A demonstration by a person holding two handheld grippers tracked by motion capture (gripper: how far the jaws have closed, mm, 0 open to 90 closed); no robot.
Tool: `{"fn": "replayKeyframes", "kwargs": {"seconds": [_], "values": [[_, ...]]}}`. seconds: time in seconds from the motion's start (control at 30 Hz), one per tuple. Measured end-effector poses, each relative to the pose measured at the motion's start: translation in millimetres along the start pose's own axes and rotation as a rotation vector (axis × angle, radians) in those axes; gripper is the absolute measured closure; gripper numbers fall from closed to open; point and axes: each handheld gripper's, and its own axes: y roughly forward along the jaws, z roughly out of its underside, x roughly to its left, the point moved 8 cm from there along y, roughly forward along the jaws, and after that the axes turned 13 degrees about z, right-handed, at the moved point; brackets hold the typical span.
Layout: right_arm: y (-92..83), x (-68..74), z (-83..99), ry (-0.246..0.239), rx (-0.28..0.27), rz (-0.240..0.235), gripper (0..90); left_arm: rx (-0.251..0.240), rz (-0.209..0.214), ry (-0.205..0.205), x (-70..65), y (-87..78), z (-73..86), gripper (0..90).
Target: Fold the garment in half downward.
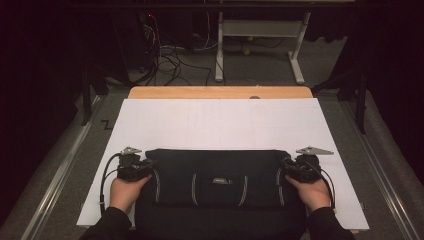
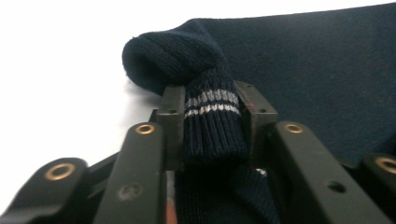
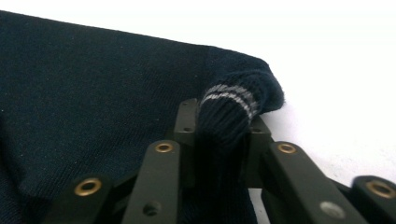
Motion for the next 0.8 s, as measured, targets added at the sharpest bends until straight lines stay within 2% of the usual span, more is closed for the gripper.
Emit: {"fn": "replayKeyframes", "kwargs": {"seconds": [0.1,0.2,0.33,0.47,0.53,0.6,0.63,0.7,0.8], "values": [[-0.8,1.5,0.4,-0.021,-0.016,0.006,77.9,-0.017,0.04,-0.004,0.3,-1.1,0.9,70.5],[-2.3,0.9,0.8,-0.023,-0.039,0.002,78.6,-0.034,0.044,0.011,-1.3,-3.0,0.6,72.2],[-11.0,-0.9,-1.7,-0.035,-0.096,0.022,78.9,-0.101,0.067,0.029,-4.9,-10.6,-3.2,73.8],[-24.7,-0.9,-7.9,-0.043,-0.169,0.035,78.9,-0.153,0.068,0.066,-13.1,-18.5,-9.6,74.3],[-28.8,0.5,-11.5,-0.058,-0.191,0.04,78.8,-0.186,0.086,0.081,-21.5,-25.8,-15.2,74.7],[-33.1,2.0,-15.1,-0.077,-0.206,0.038,78.8,-0.196,0.07,0.14,-31.4,-35.0,-22.0,74.7],[-36.3,1.5,-17.6,-0.078,-0.218,0.036,78.8,-0.206,0.071,0.154,-34.7,-39.2,-25.2,74.7],[-43.0,-0.1,-23.2,-0.078,-0.241,0.038,78.9,-0.228,0.085,0.156,-37.8,-46.0,-31.1,74.8],[-51.2,-1.2,-33.1,-0.084,-0.273,0.048,79.0,-0.232,0.072,0.159,-36.5,-49.0,-38.9,74.8]]}}
